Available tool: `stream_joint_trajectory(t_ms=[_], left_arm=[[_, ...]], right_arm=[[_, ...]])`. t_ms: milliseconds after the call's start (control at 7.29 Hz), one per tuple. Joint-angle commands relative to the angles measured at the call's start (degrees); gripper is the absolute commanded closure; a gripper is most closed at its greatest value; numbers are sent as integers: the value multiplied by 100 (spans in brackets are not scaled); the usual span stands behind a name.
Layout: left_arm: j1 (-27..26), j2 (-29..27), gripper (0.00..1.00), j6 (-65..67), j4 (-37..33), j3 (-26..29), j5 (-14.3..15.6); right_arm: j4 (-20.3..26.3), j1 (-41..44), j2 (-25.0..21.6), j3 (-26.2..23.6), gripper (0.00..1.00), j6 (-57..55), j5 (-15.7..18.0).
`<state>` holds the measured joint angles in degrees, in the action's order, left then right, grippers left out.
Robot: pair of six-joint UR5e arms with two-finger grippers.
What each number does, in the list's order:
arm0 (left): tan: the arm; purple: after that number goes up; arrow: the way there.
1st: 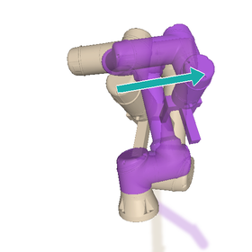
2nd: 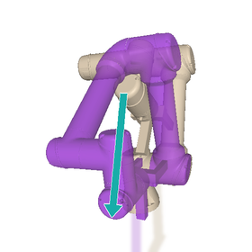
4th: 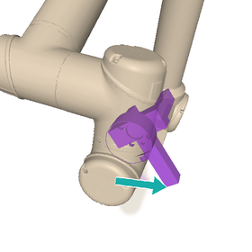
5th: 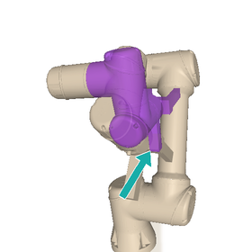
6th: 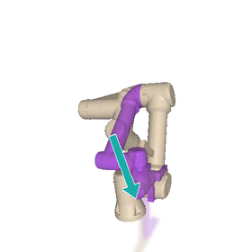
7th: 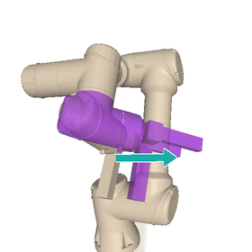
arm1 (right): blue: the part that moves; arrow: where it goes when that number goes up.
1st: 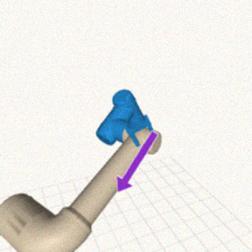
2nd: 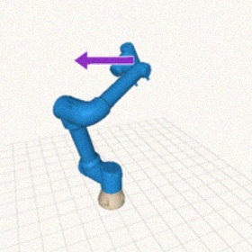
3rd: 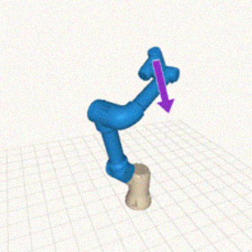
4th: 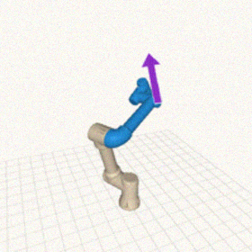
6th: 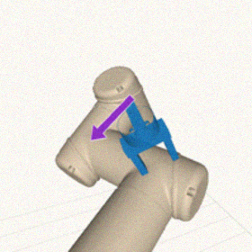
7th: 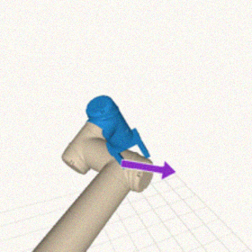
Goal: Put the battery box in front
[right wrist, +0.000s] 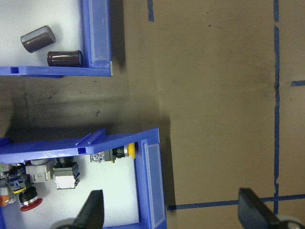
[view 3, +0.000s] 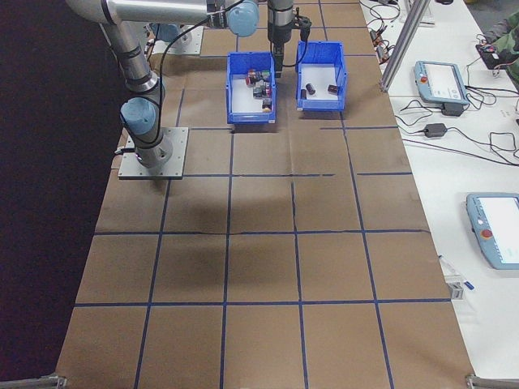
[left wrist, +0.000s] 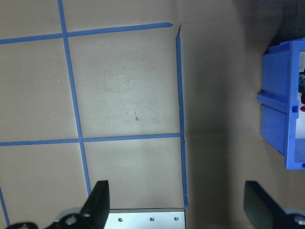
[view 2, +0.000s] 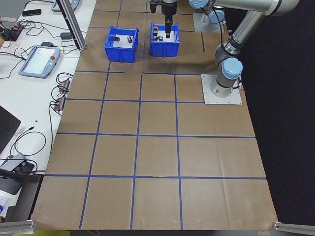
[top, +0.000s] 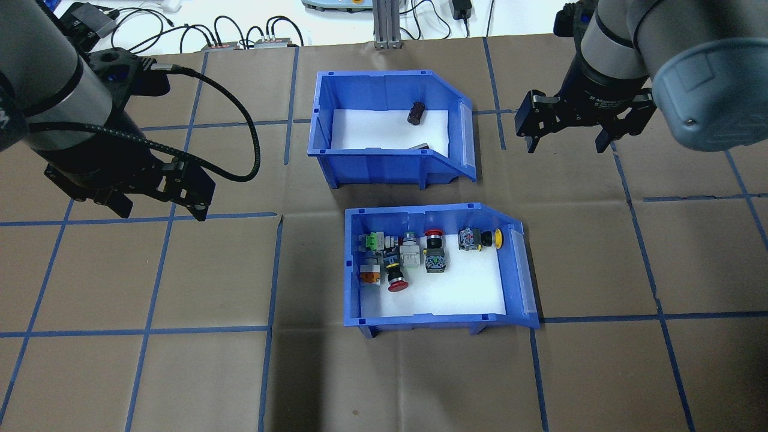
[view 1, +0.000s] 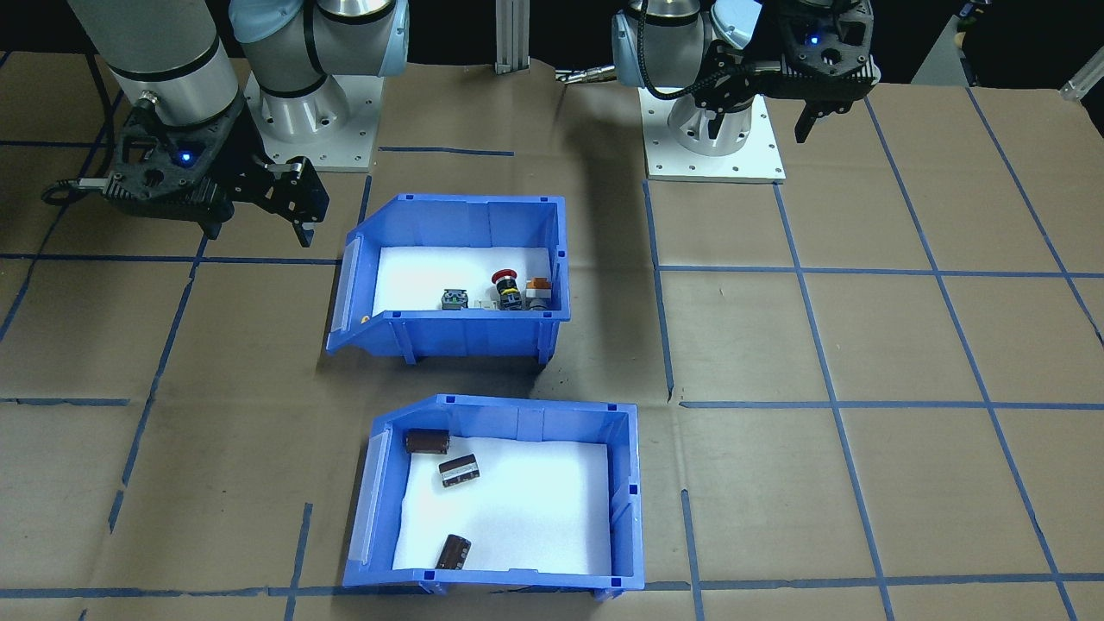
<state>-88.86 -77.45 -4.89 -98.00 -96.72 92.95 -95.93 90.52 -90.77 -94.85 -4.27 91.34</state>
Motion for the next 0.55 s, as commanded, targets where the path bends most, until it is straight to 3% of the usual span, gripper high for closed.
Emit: stream_joint_trajectory(t_ms=[0,412], left_arm=[[0,-42,0,6,-26,21,-14],[0,-34,0,-3,-17,48,-6]], right_arm=[[-13,0,-2,-7,0,-3,33],[4,0,-11,-16,0,-3,68]])
